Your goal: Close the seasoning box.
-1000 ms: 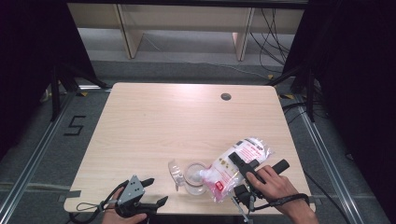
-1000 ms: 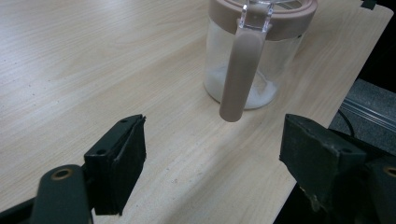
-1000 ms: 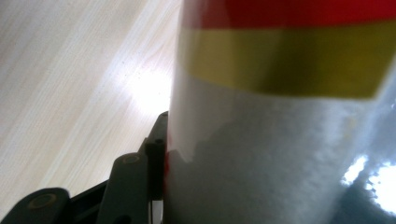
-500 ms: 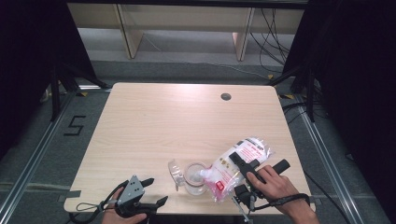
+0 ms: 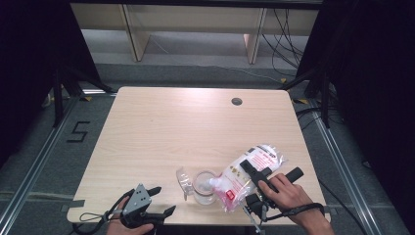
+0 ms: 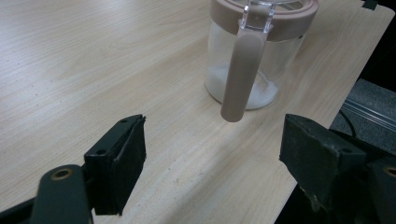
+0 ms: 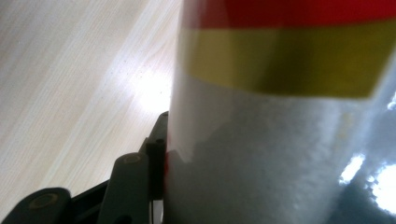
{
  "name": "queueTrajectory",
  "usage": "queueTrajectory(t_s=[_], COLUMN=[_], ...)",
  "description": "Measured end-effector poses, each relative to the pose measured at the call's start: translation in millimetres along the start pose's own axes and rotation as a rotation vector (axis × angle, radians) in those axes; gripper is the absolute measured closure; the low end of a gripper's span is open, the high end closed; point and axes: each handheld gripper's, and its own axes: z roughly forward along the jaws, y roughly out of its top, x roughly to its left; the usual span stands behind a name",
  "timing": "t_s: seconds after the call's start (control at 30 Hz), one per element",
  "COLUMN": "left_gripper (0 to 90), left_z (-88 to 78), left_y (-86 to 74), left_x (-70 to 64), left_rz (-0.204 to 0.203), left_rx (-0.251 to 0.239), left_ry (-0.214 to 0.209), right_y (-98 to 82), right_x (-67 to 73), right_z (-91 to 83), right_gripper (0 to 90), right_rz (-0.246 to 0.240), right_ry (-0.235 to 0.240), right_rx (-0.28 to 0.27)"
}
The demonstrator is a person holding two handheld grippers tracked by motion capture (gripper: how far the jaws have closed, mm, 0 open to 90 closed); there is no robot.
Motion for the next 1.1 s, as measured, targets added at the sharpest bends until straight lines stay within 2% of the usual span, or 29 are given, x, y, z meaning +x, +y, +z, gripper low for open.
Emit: queueTrajectory(t_s=[0.07, 0.3, 0.5, 0.77, 0.83, 0.87, 0.9, 0.97, 1.1], left_gripper=[22.1, 22.0, 22.0, 22.1, 22.0, 22.0, 22.0, 22.0, 22.1], left_z=[-1.3, -1.2, -1.3, -1.4, -1.5, -1.3, -1.5, -1.5, -1.6], left_y=[0.0, -0.1, 0.1, 0.0, 0.7, 0.6, 0.7, 0.8, 0.8], left_x=[-0.1, -0.5, -0.2, -0.6, 1.4, 1.0, 1.0, 1.1, 1.3], left_rz=[-0.005, -0.010, -0.009, -0.009, 0.019, 0.011, 0.010, 0.014, 0.026], left_rx=[0.015, 0.013, 0.010, 0.011, 0.009, 0.002, 0.001, 0.002, 0.010], left_ry=[0.015, 0.013, 0.013, 0.015, 0.009, 0.007, 0.006, 0.010, 0.006], right_y=[0.1, -0.1, -0.9, -1.4, -1.9, -2.0, -2.4, -2.7, -3.1], right_x=[-0.1, -1.2, -0.5, -1.1, -2.8, -3.0, -0.8, -3.1, -3.5], right_z=[0.1, 0.1, -1.2, -1.7, -2.0, -2.1, -3.9, -3.3, -3.6], right_gripper=[53.6, 53.7, 53.7, 53.8, 53.9, 53.9, 53.8, 53.9, 53.9], right_rz=[-0.001, -0.016, 0.001, -0.015, -0.024, -0.029, 0.000, -0.023, -0.024], right_ry=[-0.002, -0.005, -0.004, -0.010, -0.001, -0.002, 0.002, -0.004, -0.005], right_rx=[0.000, -0.004, 0.005, 0.007, 0.009, 0.009, 0.027, 0.016, 0.017])
